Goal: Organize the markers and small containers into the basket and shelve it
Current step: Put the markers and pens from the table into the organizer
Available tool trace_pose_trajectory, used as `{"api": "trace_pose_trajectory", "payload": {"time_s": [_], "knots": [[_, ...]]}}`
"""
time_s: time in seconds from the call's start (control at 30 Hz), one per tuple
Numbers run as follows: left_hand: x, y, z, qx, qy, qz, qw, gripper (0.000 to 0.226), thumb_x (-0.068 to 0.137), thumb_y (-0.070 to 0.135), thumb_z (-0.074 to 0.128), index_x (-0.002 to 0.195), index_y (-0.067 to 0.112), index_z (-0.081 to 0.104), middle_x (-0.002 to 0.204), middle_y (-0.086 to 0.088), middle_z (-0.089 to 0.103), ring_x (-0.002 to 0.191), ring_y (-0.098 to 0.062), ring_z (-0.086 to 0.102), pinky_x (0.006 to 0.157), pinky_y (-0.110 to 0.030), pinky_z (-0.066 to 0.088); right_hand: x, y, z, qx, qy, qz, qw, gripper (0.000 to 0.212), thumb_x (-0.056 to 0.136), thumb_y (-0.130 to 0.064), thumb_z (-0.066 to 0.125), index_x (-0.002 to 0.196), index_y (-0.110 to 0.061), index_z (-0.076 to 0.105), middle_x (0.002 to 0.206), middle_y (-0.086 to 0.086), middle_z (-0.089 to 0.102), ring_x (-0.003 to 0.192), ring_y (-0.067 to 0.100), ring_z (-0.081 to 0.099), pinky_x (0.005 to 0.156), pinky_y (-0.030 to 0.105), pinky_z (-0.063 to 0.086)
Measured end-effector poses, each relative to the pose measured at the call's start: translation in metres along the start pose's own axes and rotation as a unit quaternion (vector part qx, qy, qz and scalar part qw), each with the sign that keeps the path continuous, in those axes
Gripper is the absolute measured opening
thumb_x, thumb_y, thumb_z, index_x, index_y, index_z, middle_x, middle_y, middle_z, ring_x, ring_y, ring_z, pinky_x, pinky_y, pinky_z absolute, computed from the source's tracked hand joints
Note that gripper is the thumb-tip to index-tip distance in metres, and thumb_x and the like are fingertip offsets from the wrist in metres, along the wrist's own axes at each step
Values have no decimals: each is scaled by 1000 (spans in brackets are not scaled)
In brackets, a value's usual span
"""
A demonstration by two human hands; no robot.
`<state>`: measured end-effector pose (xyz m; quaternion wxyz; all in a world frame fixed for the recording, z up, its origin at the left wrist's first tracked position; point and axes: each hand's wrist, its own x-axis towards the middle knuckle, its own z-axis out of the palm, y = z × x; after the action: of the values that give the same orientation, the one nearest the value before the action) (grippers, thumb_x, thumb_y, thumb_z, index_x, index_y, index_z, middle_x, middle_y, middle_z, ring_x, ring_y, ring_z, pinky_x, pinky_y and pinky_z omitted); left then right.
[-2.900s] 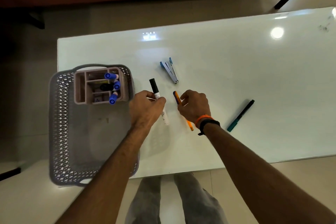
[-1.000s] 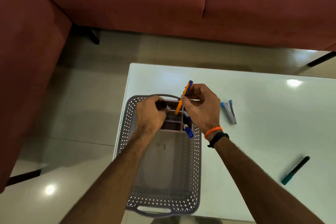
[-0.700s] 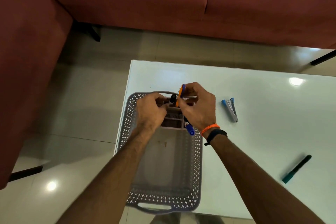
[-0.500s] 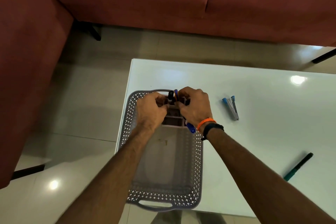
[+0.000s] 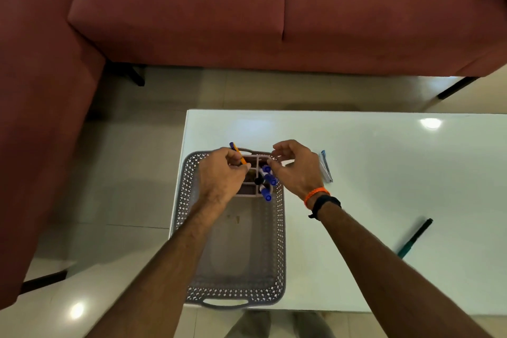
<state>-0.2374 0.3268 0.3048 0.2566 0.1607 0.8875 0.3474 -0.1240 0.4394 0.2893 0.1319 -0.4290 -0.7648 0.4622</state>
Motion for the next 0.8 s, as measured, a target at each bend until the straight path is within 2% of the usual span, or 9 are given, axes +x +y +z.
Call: {"api": "trace_pose_trajectory", "payload": {"time_s": [0.1,0.2,0.27,0.37,0.47,0.57,0.67,0.8], "knots": [[-13,23,14,7,-9,17,1000,18,76,20,78,90,19,68,86,10,69,73,-1,62,63,-10,46,-10,14,-25,14,13,5,1000,31,78,-21,77,106,-13,65,91,-7,67,83,8,64,75,17,54],[-31,49,45,9,-36,51,998,18,77,22,77,91,18,67,85,8,69,74,-4,64,73,-20,55,-26,38,-60,20,45,26,998,30,78,-18,76,105,-13,65,90,-8,67,79,7,64,70,7,47],[-42,62,68,14,-50,68,996,20,77,23,78,93,15,68,89,4,71,76,-8,66,80,-25,55,-37,55,-78,30,60,42,997,29,77,-17,75,104,-14,66,89,-7,69,77,9,66,72,13,50],[-63,76,118,49,-101,78,991,26,78,25,77,100,13,68,99,3,71,79,-10,65,79,-23,51,-58,93,-110,35,92,80,992,26,76,-16,73,101,-15,65,87,-6,71,75,11,68,74,26,56],[-82,79,168,83,-151,80,982,31,79,30,76,104,15,67,106,3,70,80,-8,62,83,-22,49,-75,133,-140,33,122,135,983,23,76,-19,72,99,-18,65,83,-9,70,71,8,67,73,30,57],[-102,76,213,92,-195,74,974,29,79,29,77,102,17,66,103,4,70,77,-6,60,77,-17,42,-90,179,-165,16,152,201,968,20,76,-24,70,95,-23,64,76,-15,68,69,6,67,73,35,57],[-117,72,249,95,-227,53,968,28,78,27,77,101,16,66,99,4,70,77,-6,60,76,-17,41,-104,220,-182,-24,159,267,950,23,76,-31,69,96,-24,61,78,-14,67,80,15,67,76,38,56],[-126,63,276,108,-247,30,963,29,78,23,77,103,12,68,100,0,71,83,-9,62,78,-18,41,-108,255,-193,-76,139,329,931,45,74,-41,74,105,-13,57,93,0,68,92,22,64,79,35,52]]}}
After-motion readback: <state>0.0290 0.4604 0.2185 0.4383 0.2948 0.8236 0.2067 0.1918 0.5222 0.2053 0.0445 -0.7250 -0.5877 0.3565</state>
